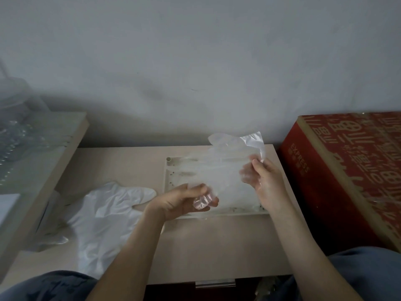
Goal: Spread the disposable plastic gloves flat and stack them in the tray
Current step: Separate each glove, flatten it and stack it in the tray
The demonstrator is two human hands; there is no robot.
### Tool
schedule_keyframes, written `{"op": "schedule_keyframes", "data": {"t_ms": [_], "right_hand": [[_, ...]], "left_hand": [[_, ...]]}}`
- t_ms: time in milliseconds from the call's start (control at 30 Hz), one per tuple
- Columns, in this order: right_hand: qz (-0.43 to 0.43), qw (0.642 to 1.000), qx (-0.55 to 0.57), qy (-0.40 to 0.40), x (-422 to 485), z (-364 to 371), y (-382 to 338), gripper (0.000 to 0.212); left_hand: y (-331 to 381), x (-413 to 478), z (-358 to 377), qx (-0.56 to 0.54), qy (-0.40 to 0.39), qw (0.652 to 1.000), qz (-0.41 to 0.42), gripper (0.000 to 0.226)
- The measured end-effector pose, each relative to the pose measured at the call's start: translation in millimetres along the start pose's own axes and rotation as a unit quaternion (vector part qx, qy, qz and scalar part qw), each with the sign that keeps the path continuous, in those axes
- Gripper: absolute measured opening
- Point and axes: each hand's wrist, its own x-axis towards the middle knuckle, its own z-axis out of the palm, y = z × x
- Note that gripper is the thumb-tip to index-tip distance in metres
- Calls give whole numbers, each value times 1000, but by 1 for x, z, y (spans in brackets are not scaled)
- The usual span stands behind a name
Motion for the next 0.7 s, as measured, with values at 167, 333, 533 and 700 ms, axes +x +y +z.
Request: {"op": "schedule_keyframes", "data": {"t_ms": [167,333,533,700], "right_hand": [[7,975,-196,108,10,-15,29,20],[8,936,-329,122,13,-22,47,24],[11,907,-405,118,21,-30,60,24],[16,895,-433,110,23,-30,63,13]], "left_hand": [[0,-1,-5,32,102,994,-34,10],[1,-2,-7,188,185,960,-94,9],[1,-1,-19,329,223,900,-180,11],[17,4,-6,623,306,688,-211,34]]}}
